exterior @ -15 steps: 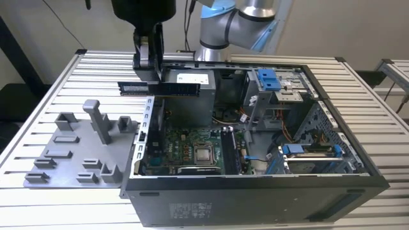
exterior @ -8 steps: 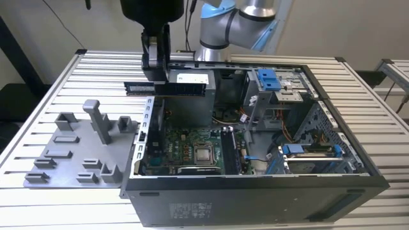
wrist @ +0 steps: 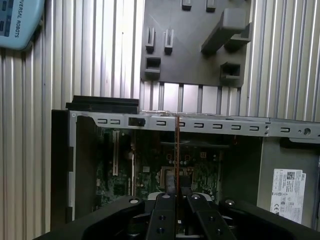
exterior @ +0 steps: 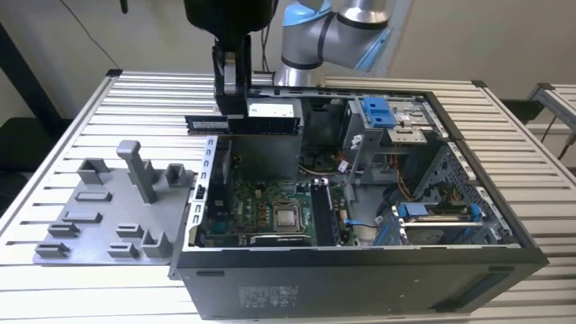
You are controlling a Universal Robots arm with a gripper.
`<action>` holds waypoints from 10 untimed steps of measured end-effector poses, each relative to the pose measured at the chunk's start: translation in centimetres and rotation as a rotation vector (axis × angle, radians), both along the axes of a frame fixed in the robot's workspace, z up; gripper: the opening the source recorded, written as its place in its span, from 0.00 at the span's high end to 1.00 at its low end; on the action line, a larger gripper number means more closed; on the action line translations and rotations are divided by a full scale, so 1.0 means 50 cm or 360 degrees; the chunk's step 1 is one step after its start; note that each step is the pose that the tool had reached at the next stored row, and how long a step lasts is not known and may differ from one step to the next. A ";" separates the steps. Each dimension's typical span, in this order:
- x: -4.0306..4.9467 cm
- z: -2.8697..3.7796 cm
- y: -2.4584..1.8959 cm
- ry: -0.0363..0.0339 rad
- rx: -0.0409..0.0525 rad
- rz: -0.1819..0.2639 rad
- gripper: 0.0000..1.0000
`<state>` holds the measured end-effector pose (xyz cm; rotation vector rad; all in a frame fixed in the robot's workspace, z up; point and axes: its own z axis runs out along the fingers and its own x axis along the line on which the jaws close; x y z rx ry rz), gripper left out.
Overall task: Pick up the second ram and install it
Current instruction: 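Pick up the second ram and move it above second insertion slot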
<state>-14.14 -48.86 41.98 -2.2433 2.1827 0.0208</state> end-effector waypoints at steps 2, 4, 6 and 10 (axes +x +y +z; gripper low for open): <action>0.006 0.000 0.0000 0.0000 0.0000 0.0002 0.86; 0.011 0.000 0.0000 0.0000 0.0000 0.0004 0.86; 0.017 0.000 0.0000 0.0000 0.0000 0.0006 0.86; 0.029 0.000 0.0000 0.0000 0.0000 0.0010 0.86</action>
